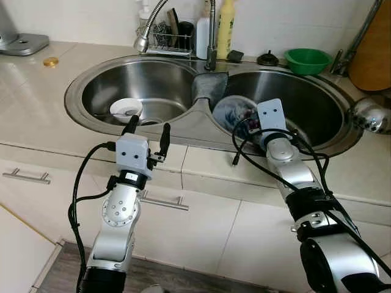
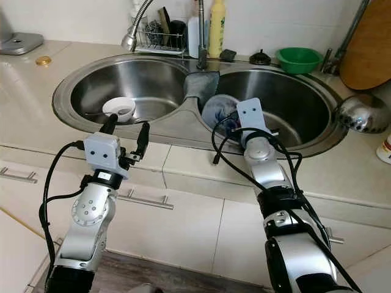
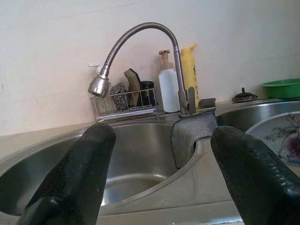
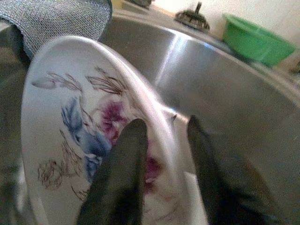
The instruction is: Kitchen organization
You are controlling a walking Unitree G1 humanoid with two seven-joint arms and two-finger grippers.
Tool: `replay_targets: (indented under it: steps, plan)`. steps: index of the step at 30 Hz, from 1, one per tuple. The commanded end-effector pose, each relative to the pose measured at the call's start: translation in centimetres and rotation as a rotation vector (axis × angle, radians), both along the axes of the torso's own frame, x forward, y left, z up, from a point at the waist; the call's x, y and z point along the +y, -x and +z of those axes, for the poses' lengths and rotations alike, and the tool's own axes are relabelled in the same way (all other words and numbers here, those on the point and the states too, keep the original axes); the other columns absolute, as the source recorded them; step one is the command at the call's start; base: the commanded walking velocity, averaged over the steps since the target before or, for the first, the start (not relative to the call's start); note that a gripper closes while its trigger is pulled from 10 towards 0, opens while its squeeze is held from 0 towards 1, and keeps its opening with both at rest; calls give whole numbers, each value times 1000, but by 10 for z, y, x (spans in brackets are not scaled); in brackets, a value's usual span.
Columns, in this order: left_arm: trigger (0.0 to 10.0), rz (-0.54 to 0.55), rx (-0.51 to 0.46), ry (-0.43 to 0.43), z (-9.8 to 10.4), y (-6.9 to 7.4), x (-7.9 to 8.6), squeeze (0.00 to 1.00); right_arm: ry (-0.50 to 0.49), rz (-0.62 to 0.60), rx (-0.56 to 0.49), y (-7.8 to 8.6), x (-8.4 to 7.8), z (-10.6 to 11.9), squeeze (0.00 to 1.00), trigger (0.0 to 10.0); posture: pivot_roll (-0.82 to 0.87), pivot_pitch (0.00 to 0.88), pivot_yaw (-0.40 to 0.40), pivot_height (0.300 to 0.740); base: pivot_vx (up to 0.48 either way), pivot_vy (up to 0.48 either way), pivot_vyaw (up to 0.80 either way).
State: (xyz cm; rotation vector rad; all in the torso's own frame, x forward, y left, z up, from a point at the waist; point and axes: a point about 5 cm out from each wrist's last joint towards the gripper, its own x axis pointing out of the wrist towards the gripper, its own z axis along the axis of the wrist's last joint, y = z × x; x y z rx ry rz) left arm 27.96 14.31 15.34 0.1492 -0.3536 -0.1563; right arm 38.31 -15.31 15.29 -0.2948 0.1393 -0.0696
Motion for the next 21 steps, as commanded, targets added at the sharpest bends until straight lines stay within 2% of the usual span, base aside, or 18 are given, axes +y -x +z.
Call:
replay_targets:
  steps: [1,5,6,10,11,13,14,19,21]
  plan:
    - [10000,3,10,-7,0,-1,0,0,-79,-14,104,4,0,-20,1000,10000,-6,0,-19,740,0,0,0]
    - [10000,4,13,-7,-1,-1,0,0,-182,-51,118,5,-3,-22,1000,10000,-5,0,-19,740,0,0,0]
    - [10000,4,13,-7,-1,-1,0,0,-182,-51,118,5,-3,-22,1000,10000,-5,0,-19,740,0,0,0]
    - [10000,2,17,-8,-1,-2,0,0,-315,-118,107,4,-10,-19,1000,10000,-6,0,-19,740,0,0,0]
    - [10000,1,19,-10,-2,-2,0,0,-382,-158,107,3,-14,-19,1000,10000,-6,0,-19,740,0,0,0]
    - [10000,1,19,-10,-2,-2,0,0,-405,-169,106,3,-15,-18,1000,10000,-6,0,-19,740,0,0,0]
    - [10000,1,20,-11,-2,-2,0,0,-462,-179,94,3,-17,-17,1000,10000,-6,0,-18,740,0,0,0]
    - [10000,0,22,-12,-2,-2,0,0,-519,-186,56,2,-18,-12,1000,10000,-7,0,-18,740,0,0,0]
    - [10000,0,22,-12,-2,-2,0,0,-594,-166,-3,2,-17,-4,1000,10000,-8,0,-18,740,0,0,0]
